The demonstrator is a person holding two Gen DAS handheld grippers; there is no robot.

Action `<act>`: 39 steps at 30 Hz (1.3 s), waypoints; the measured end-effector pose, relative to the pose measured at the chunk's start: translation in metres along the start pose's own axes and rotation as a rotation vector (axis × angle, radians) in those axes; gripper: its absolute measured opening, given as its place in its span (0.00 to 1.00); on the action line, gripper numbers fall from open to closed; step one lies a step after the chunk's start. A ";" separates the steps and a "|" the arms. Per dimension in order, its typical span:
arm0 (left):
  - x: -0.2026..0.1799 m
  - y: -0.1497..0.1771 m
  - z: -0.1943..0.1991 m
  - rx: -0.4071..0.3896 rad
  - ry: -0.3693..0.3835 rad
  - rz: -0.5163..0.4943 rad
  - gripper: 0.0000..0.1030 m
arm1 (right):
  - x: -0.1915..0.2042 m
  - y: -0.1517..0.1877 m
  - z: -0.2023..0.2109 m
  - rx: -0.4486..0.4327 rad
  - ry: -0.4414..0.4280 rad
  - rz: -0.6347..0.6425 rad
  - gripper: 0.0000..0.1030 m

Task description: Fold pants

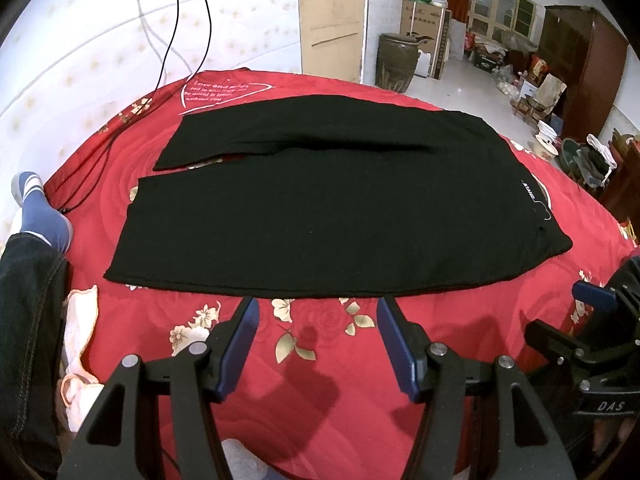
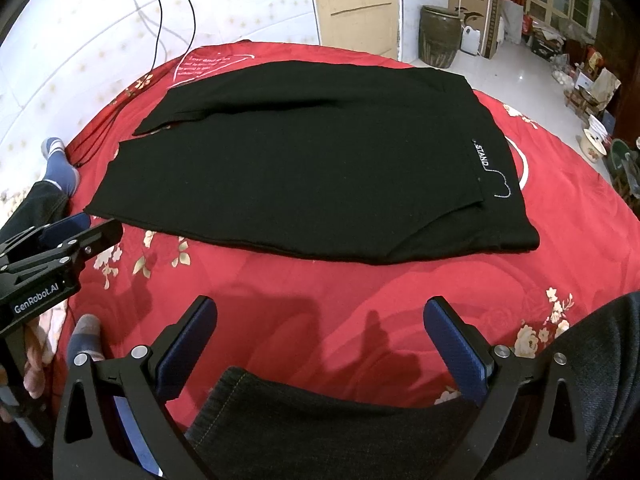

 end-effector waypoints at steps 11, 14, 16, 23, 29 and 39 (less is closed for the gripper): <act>-0.003 -0.001 0.001 -0.008 0.011 0.003 0.62 | 0.000 -0.001 0.001 -0.003 -0.002 -0.003 1.00; -0.003 0.000 0.001 -0.008 0.011 0.004 0.62 | 0.001 -0.001 0.002 -0.005 -0.002 -0.003 1.00; -0.003 0.000 0.001 -0.006 0.011 0.004 0.62 | 0.001 -0.002 0.002 -0.007 -0.003 -0.004 1.00; -0.002 0.000 0.000 0.005 0.012 0.013 0.62 | 0.000 -0.002 0.002 -0.009 -0.009 -0.013 1.00; -0.002 0.000 -0.002 0.005 0.002 0.007 0.62 | -0.001 -0.002 0.002 -0.010 -0.017 -0.018 1.00; -0.004 0.001 -0.001 0.000 -0.002 -0.010 0.62 | 0.005 -0.002 0.003 -0.008 -0.065 -0.016 1.00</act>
Point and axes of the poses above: each gripper's, at about its wrist camera, not at the fingertips, and z roughly against the way its jaws point, x to its left, y to its underside, the point moved 7 cm from there along -z, roughly the way its jaws point, and after that the axes turned 3 degrees about -x, right-handed, at the moved point
